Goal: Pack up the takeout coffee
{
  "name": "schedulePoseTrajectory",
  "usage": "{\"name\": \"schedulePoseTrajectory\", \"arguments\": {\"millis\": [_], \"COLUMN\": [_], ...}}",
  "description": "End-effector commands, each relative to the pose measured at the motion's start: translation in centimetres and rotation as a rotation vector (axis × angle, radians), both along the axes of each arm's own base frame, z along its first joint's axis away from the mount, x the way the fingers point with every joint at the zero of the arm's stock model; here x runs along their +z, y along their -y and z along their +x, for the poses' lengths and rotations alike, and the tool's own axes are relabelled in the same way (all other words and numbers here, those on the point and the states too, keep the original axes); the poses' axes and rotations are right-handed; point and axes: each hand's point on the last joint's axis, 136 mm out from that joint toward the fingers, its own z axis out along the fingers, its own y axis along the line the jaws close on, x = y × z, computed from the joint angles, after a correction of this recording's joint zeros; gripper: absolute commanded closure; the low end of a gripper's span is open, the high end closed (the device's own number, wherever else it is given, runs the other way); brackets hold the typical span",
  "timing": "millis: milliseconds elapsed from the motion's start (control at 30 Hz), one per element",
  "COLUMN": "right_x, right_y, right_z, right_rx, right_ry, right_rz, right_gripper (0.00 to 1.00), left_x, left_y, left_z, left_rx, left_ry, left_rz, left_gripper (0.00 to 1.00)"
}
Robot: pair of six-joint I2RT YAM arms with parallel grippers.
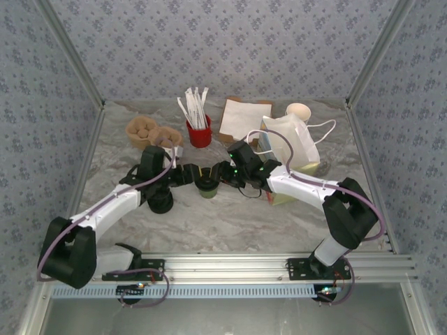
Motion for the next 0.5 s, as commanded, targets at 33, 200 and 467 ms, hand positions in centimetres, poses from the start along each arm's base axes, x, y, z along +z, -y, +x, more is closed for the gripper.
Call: {"name": "schedulePoseTrajectory", "arguments": {"millis": [33, 200, 467], "right_x": [-1.2, -1.9, -3.7], "right_y": [1.1, 1.1, 1.7], "right_z": [-1.4, -1.6, -2.1], "right_rx": [0.021, 0.024, 0.015], "right_ry": [-0.037, -0.049, -0.07], "right_rz": [-0.083, -0.099, -0.122], "right_gripper": [0.52, 0.52, 0.53], "left_x": [0.1, -1.6, -4.2], "left_y": [0.4, 0.4, -0.1], "left_z": [0.7, 0.3, -1.1], "left_rx": [-0.033, -0.035, -0.03], "left_ry": [0.017, -0.017, -0.064], "left_rz": [0.001, 0.005, 0.014], "left_gripper": [0.44, 0.49, 0.52]}}
